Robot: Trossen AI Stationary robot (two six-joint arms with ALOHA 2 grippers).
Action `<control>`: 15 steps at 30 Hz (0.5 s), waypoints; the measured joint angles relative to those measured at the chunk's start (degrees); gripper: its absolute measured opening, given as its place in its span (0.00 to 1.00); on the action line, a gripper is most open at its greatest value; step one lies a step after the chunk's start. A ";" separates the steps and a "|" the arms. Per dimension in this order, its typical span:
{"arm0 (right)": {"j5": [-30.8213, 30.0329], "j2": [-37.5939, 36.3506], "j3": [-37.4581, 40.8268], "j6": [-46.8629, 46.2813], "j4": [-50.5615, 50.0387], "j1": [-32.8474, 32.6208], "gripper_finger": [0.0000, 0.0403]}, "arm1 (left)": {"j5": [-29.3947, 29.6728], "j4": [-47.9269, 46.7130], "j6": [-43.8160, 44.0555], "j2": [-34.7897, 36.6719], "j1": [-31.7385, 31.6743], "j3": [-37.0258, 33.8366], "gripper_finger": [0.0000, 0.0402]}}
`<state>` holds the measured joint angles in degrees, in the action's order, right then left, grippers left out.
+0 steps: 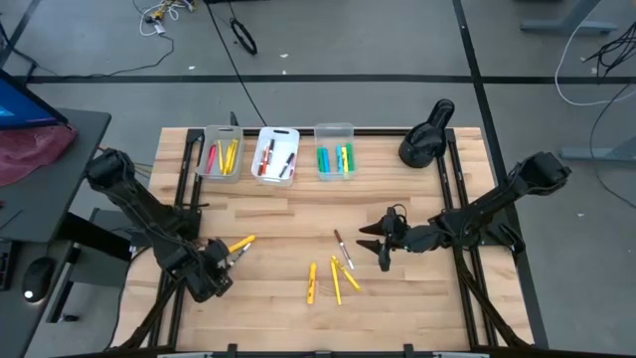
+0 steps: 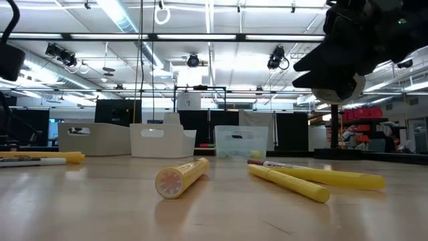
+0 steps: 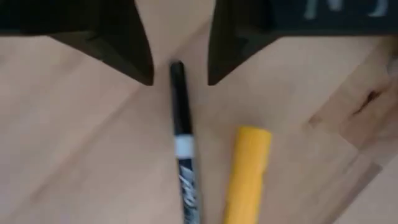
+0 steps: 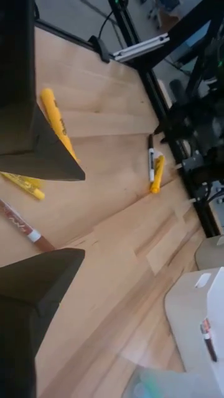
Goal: Pick & Place Markers
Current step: Put the black erase marker into the white bin
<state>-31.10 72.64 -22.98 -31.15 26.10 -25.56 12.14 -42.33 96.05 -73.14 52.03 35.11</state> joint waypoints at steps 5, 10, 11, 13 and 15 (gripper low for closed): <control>-0.01 0.00 0.00 0.76 1.37 0.00 0.48 | 4.64 6.64 -2.21 0.00 0.00 -3.96 0.53; -0.01 0.00 0.00 0.58 1.43 0.00 0.48 | 7.55 11.98 -7.60 -3.46 0.01 -5.42 0.53; -0.01 0.00 0.00 0.58 1.43 0.00 0.48 | 7.81 12.04 -8.43 -4.65 0.05 -5.31 0.51; 0.01 0.00 0.00 0.58 1.59 0.00 0.48 | 8.17 11.36 -9.34 -7.28 0.07 -4.71 0.48; -0.01 0.00 0.00 0.19 1.63 0.00 0.48 | 8.95 10.19 -9.77 -9.43 0.11 -3.65 0.44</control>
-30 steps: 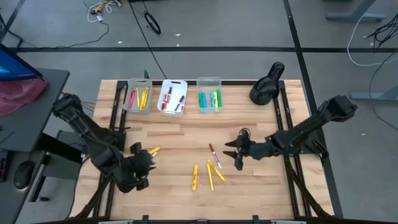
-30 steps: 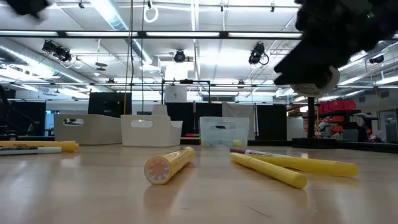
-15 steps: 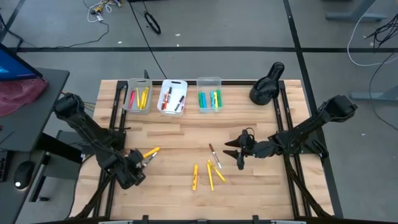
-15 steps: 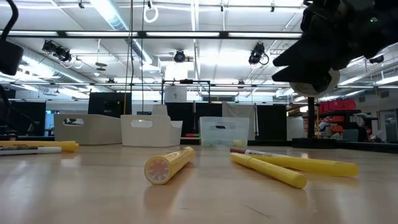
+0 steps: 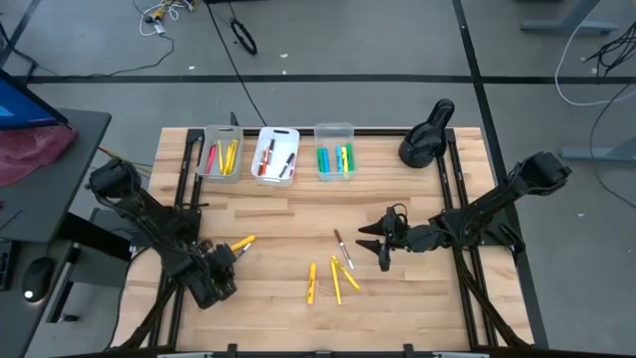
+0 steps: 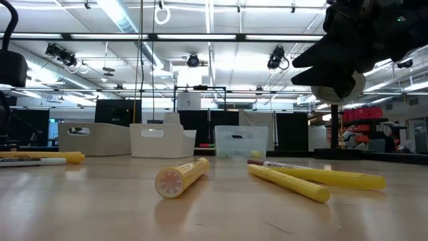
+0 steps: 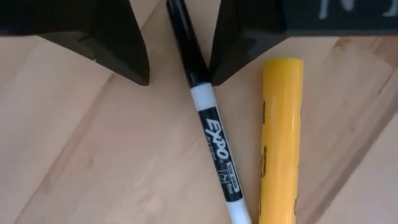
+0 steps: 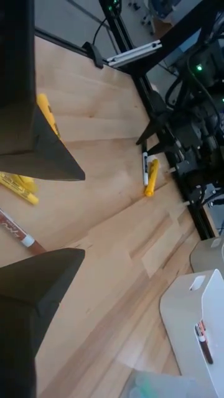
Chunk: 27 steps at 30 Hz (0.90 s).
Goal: Pick & Place Markers
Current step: Put the black erase marker into the white bin
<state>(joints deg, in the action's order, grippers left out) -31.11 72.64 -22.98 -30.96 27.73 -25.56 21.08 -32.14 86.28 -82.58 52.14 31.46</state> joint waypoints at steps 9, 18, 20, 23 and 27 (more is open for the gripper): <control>0.02 0.02 0.00 -0.04 0.20 0.02 0.48 | 1.69 -2.73 -1.03 -4.01 0.00 3.49 0.29; 0.02 0.02 0.00 0.15 0.17 0.02 0.48 | 2.66 0.42 -2.69 -4.14 -0.02 3.38 0.10; 0.02 0.02 0.00 0.18 0.17 0.02 0.48 | 3.23 0.42 -2.65 -4.44 -0.17 4.67 0.10; 0.02 0.02 0.00 0.18 0.15 0.02 0.48 | 6.18 0.13 -2.97 -5.17 -1.40 7.96 0.10; -0.62 0.04 0.00 0.20 0.17 0.02 0.48 | 9.33 -0.80 -5.36 -4.78 -6.92 12.61 0.10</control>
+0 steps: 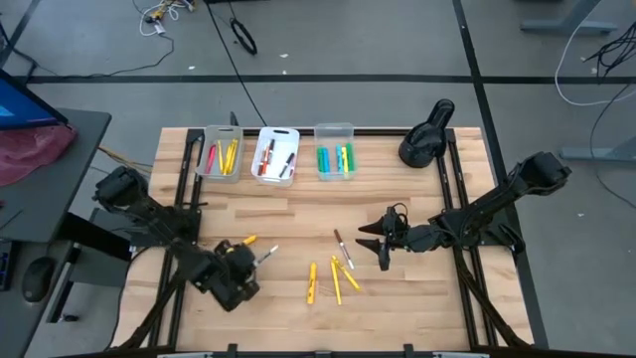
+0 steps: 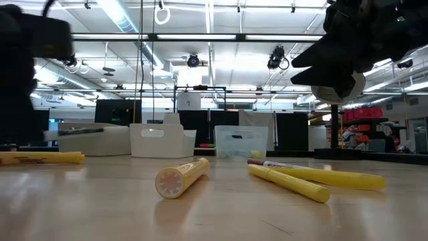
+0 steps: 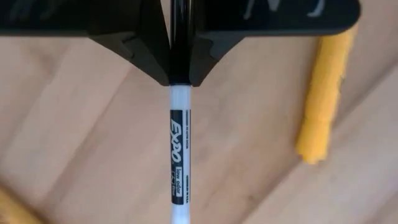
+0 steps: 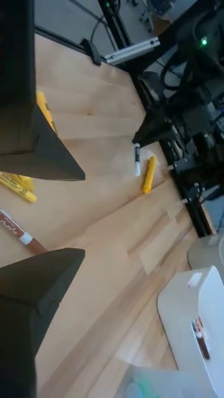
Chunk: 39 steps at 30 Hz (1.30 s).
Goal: Pick & Place Markers
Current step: Put the black erase marker into the white bin
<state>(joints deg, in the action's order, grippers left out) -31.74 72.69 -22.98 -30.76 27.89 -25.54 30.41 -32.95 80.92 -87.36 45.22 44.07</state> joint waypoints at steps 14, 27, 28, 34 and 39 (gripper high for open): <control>-2.31 0.00 0.00 0.02 0.14 0.00 0.48 | 0.07 -15.11 -31.68 0.25 -35.93 20.65 0.10; -2.31 0.00 -0.02 0.15 0.23 0.23 0.48 | -23.65 -17.73 -42.99 -7.36 -70.24 26.73 0.10; -2.31 0.00 -0.02 0.15 0.23 0.37 0.48 | -24.48 -17.11 -43.62 -8.78 -71.65 26.73 0.10; -2.31 0.00 -0.02 0.09 0.23 1.12 0.48 | -25.41 -12.47 -44.08 -15.90 -76.64 26.73 0.10; -2.31 0.00 -0.02 -0.02 0.23 1.49 0.48 | -25.65 -9.09 -42.59 -19.43 -78.59 26.77 0.11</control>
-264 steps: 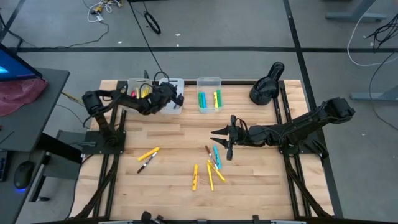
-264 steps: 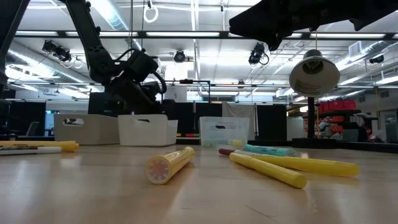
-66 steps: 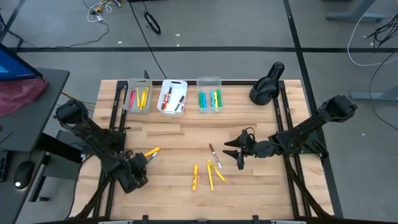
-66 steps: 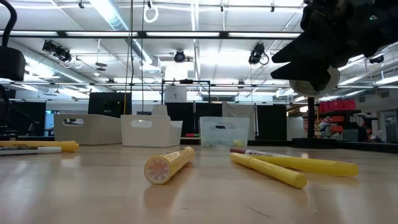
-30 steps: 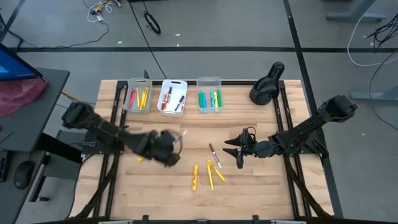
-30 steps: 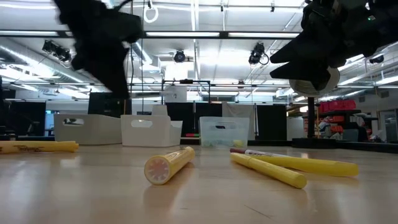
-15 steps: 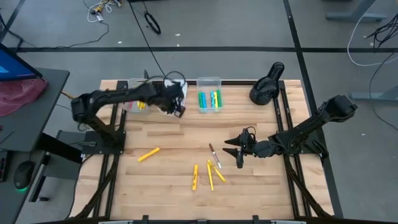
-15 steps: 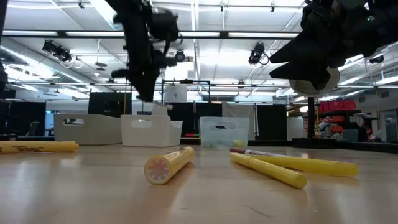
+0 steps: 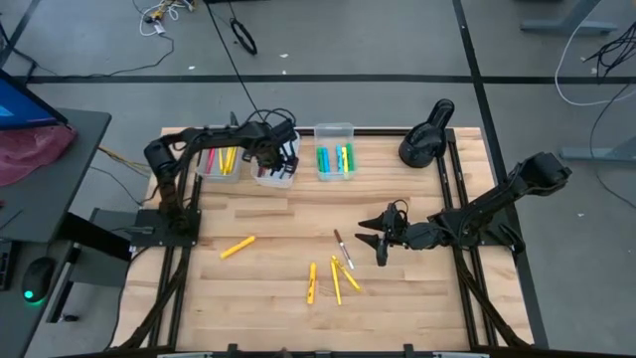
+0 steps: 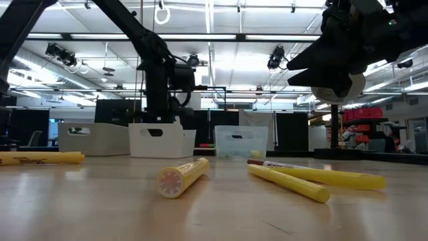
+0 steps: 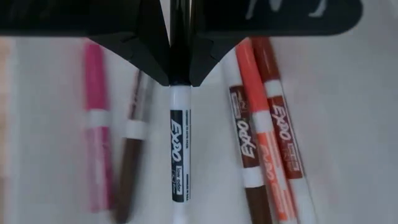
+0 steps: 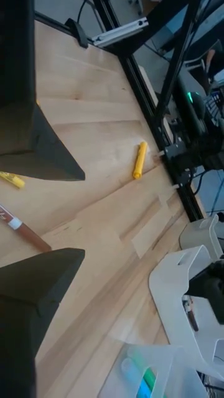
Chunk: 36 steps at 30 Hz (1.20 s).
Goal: Pick & Place Markers
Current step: Put the black erase marker into the white bin, then put the brown erase marker into the white bin
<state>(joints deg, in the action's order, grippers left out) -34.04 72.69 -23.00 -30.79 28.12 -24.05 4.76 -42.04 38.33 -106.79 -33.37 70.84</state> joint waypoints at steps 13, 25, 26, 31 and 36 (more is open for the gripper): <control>0.00 0.00 0.00 -0.17 0.00 0.00 0.48 | 4.76 5.49 -1.44 -1.57 0.20 0.01 0.24; 0.00 0.00 -0.02 -0.20 -0.17 0.00 0.48 | 5.84 6.17 -7.90 7.06 1.56 0.01 0.51; 0.00 0.00 -0.02 -0.20 -0.17 0.00 0.48 | 6.36 6.06 -8.95 8.90 2.15 0.01 0.51; 0.00 0.00 -0.02 -0.20 -0.20 0.00 0.48 | 11.52 5.38 -12.61 18.67 8.49 0.01 0.50; 0.00 0.00 -0.02 -0.20 -0.24 0.00 0.48 | 23.25 3.13 -16.00 27.11 21.11 0.01 0.48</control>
<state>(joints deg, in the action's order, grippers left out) -34.04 72.69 -23.03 -30.98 27.88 -24.05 28.02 -38.91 22.33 -79.68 -12.26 70.85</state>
